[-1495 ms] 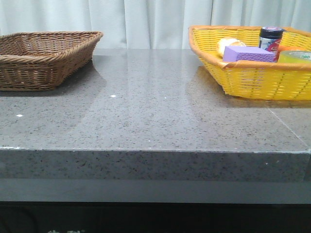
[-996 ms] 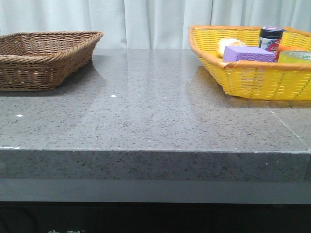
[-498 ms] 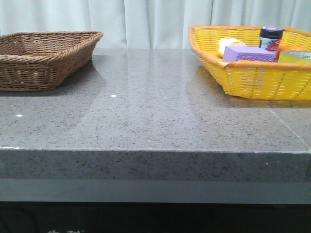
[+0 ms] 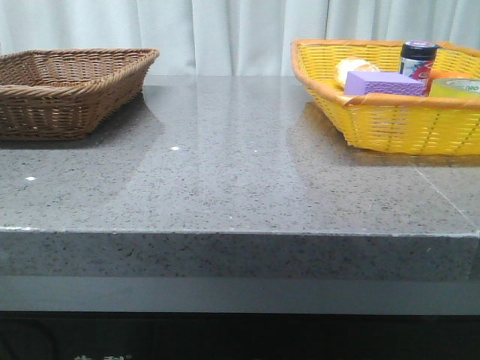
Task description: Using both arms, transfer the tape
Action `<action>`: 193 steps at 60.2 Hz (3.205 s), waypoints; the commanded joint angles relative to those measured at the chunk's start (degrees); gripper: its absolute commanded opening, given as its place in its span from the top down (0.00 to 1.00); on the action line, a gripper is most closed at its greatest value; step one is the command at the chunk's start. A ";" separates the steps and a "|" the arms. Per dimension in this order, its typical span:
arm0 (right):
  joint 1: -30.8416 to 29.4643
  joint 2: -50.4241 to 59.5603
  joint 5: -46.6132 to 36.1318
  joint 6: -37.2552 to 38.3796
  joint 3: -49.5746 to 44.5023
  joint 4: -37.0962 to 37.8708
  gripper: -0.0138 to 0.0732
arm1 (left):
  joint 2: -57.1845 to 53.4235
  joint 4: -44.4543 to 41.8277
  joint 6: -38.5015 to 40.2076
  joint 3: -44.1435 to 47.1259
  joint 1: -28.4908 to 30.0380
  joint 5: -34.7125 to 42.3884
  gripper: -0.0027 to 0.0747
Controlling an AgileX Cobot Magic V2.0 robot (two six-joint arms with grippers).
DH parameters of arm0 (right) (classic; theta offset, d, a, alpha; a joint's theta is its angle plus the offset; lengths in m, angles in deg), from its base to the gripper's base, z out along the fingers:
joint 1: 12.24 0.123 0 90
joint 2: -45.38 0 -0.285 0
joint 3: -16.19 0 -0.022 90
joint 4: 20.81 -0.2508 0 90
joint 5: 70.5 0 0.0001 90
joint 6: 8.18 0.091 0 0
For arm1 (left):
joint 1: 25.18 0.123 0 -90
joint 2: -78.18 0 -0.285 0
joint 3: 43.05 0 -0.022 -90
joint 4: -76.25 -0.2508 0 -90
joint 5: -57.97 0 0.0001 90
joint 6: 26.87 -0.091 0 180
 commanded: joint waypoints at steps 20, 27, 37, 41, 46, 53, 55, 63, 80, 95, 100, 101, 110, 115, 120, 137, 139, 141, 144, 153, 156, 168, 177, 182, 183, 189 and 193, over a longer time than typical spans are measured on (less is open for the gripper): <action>-0.51 -22.73 15.15 -0.16 15.92 0.61 0.92 | 23.50 0.57 0.48 -15.67 -0.22 -12.71 0.99; -0.51 -27.42 15.94 -0.16 15.92 0.61 0.92 | 28.10 0.57 0.48 -15.67 -0.22 -12.61 0.99; -0.51 -32.60 17.76 -0.16 15.92 0.61 0.92 | 34.28 0.57 0.48 -15.67 -0.22 -13.40 0.99; -0.51 -34.15 18.24 -0.16 15.92 0.61 0.92 | 36.30 0.57 0.48 -15.67 -0.22 -13.93 0.99; -0.51 -35.64 19.08 -0.16 15.92 0.65 0.92 | 38.37 -0.50 0.48 -15.67 -0.22 -13.93 0.99; -0.51 -36.93 19.73 -0.66 15.92 1.70 0.91 | 40.44 -2.83 0.48 -15.67 -0.22 -13.93 0.99; -0.51 -37.18 19.80 -0.66 15.92 2.22 0.89 | 40.73 -2.86 0.48 -15.67 -0.22 -13.80 0.99; -0.51 -38.05 20.04 -0.66 15.92 2.88 0.63 | 41.03 -2.86 0.38 -15.67 -0.22 -13.30 0.88; -0.51 -38.23 20.46 -0.66 15.92 2.88 0.17 | 41.03 -2.99 0.38 -15.67 -0.22 -13.58 0.23; -0.51 -38.23 20.52 -0.66 16.02 2.88 0.17 | 41.03 2.26 -2.46 -15.67 -1.42 -13.66 0.23; -0.58 -38.30 20.52 0.43 16.63 3.27 0.17 | 41.03 5.01 -6.61 -15.67 -5.37 -13.78 0.23; -0.58 -38.43 20.52 0.67 16.78 3.46 0.17 | 41.03 5.21 -6.97 -15.67 -6.22 -13.78 0.23; -2.31 -41.11 22.01 2.90 20.92 3.53 0.17 | 40.91 4.13 -7.31 -15.67 -15.95 -14.21 0.23; -3.84 -44.28 24.40 3.03 24.08 3.48 0.17 | 40.66 4.01 -7.31 -15.67 -20.38 -14.60 0.23; -5.13 -47.84 26.88 3.03 28.01 3.43 0.17 | 39.95 4.01 -7.07 -15.67 -23.73 -15.29 0.23; -6.37 -62.71 34.58 2.82 42.78 2.91 0.17 | 32.10 4.25 -6.22 -10.27 -27.90 -15.08 0.23; -6.37 -64.75 35.79 2.38 44.77 2.91 0.17 | 31.21 3.66 -6.22 -9.91 -27.90 -14.80 0.23; -6.37 -66.36 37.04 1.83 46.35 2.91 0.17 | 30.66 3.02 -6.22 -9.79 -27.90 -14.80 0.23; -6.37 -69.58 38.70 1.05 49.46 2.86 0.17 | 29.85 2.65 -6.22 -9.79 -27.90 -14.72 0.23; -6.37 -78.03 43.59 -3.76 57.42 2.86 0.17 | 29.55 2.65 -6.22 -9.79 -27.90 -14.43 0.23; -6.37 -80.34 45.44 -6.42 59.55 2.86 0.17 | 29.55 2.65 -6.22 -9.79 -27.90 -14.43 0.23; -6.37 -89.33 50.08 -14.19 67.64 2.04 0.17 | 29.55 2.65 -6.22 -9.79 -27.90 -14.31 0.23; -6.37 -94.48 51.05 -17.15 72.03 -0.26 0.17 | 29.55 2.65 -6.22 -9.79 -27.90 -14.31 0.23; -6.37 -97.20 51.36 -17.26 74.23 -0.49 0.17 | 29.55 2.65 -6.22 -9.79 -27.90 -14.31 0.23; -6.37 -97.56 51.42 -17.26 74.54 -0.59 0.17 | 29.55 2.65 -6.22 -9.79 -27.90 -14.31 0.23; -6.37 -99.56 51.60 -17.84 75.90 -0.72 0.17 | 29.55 2.65 -6.22 -9.79 -27.90 -14.22 0.23; -6.37 -100.83 51.57 -18.62 76.07 -0.72 0.17 | 29.55 2.76 -6.22 -9.79 -27.90 -14.22 0.23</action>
